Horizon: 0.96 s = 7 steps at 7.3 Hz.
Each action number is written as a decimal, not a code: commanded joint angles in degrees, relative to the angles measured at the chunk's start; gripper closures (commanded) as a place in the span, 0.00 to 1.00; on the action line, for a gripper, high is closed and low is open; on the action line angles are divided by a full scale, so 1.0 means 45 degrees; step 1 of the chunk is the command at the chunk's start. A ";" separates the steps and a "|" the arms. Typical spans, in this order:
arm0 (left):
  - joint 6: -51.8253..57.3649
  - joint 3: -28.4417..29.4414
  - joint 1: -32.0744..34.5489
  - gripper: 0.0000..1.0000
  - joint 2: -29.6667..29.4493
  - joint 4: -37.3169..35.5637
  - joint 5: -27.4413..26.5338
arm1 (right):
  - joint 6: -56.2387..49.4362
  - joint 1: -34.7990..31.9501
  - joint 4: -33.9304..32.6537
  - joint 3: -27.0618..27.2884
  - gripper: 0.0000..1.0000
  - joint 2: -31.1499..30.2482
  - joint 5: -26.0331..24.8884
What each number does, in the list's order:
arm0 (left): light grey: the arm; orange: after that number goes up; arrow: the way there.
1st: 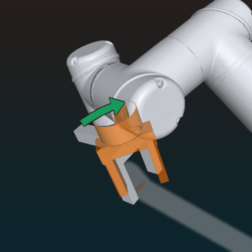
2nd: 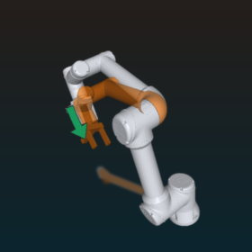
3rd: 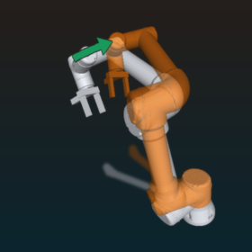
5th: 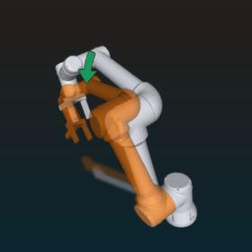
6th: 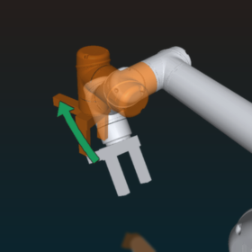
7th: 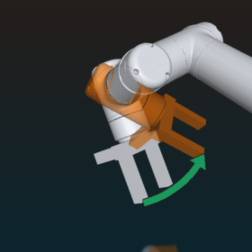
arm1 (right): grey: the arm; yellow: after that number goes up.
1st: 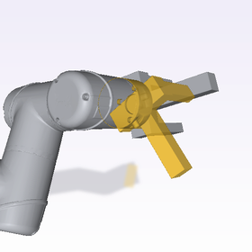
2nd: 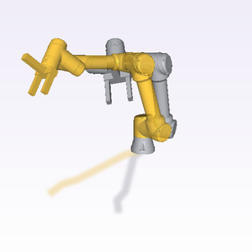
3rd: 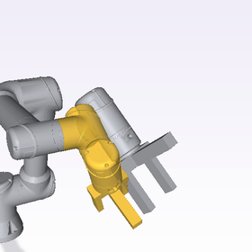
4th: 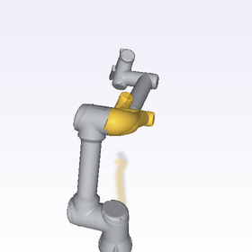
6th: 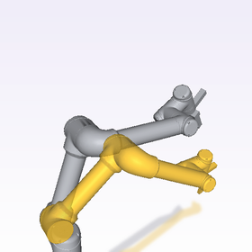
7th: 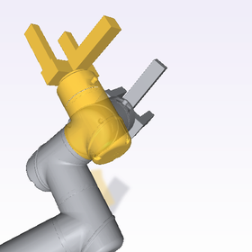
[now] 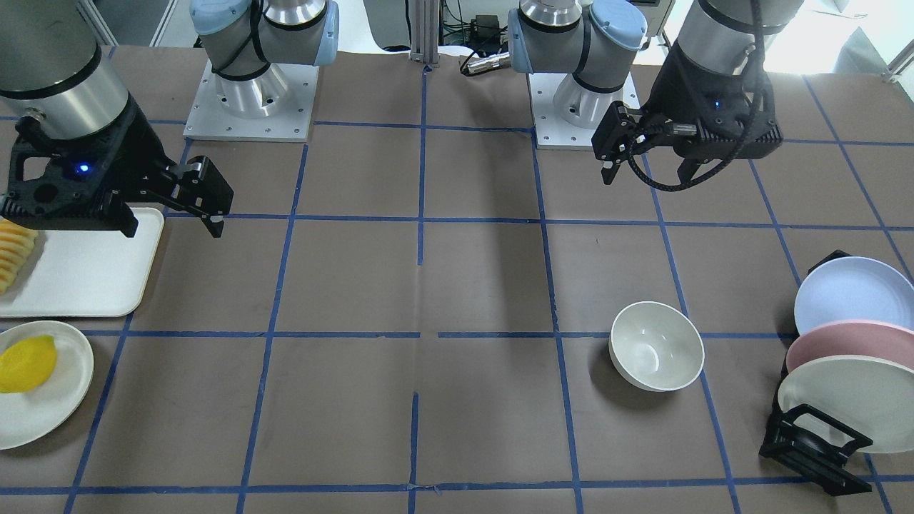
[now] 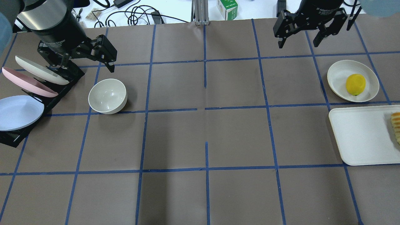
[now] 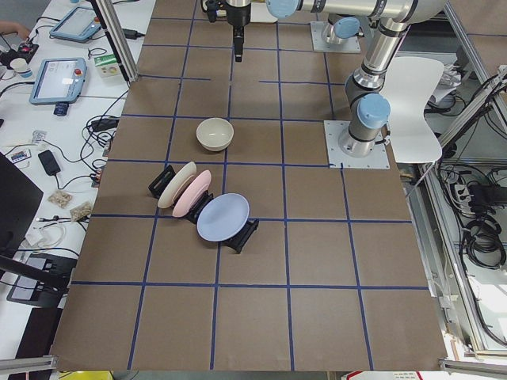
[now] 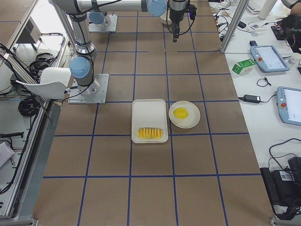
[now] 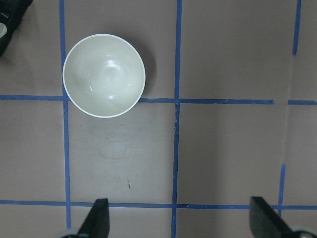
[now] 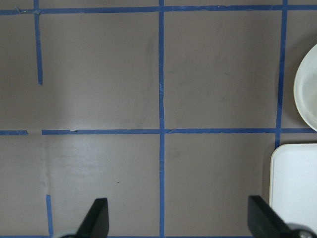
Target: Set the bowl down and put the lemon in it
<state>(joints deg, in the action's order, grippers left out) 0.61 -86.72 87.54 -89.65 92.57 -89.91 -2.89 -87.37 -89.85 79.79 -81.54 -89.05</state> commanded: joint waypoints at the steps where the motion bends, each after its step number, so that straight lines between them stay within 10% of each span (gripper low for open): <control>1: 0.0271 -0.0160 0.0019 0.00 0.0115 0.0111 0.0078 | -0.1958 0.1512 -0.0577 0.0043 0.00 0.0479 -0.0074; 7: 0.3550 -0.0433 -0.2753 0.00 -0.4520 -0.4233 -0.0058 | -0.7635 0.5819 -0.3426 0.0179 0.00 0.4050 -0.0679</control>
<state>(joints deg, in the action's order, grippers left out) 14.22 -88.15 76.94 -103.69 79.46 -89.67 -33.80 -63.51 -101.42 80.47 -67.97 -91.75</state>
